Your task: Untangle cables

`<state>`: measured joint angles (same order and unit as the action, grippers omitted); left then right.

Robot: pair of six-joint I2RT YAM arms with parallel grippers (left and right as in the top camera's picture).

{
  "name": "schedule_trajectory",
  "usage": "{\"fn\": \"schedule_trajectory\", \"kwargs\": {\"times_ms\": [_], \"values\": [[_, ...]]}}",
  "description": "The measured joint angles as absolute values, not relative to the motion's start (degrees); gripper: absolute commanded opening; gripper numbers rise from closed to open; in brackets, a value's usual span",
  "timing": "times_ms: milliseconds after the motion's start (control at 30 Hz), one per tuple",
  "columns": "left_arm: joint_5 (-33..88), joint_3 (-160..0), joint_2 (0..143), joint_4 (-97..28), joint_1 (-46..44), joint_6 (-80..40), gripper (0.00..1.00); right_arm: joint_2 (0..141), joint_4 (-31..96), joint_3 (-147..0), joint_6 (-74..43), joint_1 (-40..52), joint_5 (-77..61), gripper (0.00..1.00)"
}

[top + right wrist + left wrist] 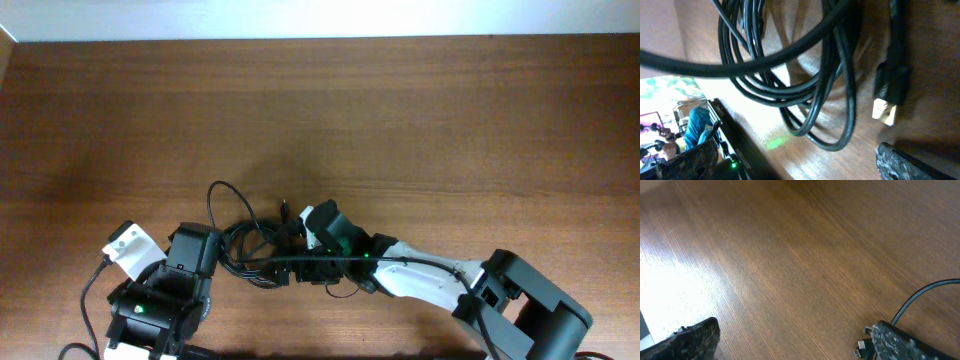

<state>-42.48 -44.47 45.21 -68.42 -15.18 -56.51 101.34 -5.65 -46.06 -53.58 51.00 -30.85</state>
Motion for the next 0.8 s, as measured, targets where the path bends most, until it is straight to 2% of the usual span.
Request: {"fn": "schedule_trajectory", "kwargs": {"times_ms": [233,333,533,600,700,733,800], "values": [[-42.48,-44.47,45.21,-68.36,-15.18,-56.51,0.99,101.32,-6.28,-46.06,-60.55,53.49,-23.92,1.0],[-42.46,-44.47,45.21,-68.36,-15.18,-56.51,0.99,101.34,-6.72,-46.09,-63.64,54.04,-22.33,0.93],[-42.46,-44.47,45.21,-68.23,-15.18,-56.51,0.99,101.73,-7.4,-46.09,-66.67,54.48,-20.38,0.91],[-42.44,-44.47,45.21,-68.16,-15.18,-56.51,0.99,102.94,-9.52,-46.35,-68.4,54.89,-20.4,0.81],[-42.44,-44.47,45.21,-68.16,-15.18,-56.51,0.99,104.16,-9.69,-46.68,-69.43,55.02,-20.4,0.53],[-42.44,-44.47,45.21,-68.16,-15.18,-56.51,0.99,104.44,-9.45,-46.68,-70.0,55.07,-20.18,0.49],[-42.41,-44.47,45.21,-68.12,-15.18,-56.51,0.99,104.66,-9.13,-46.65,-70.28,55.13,-19.53,0.47]]}}
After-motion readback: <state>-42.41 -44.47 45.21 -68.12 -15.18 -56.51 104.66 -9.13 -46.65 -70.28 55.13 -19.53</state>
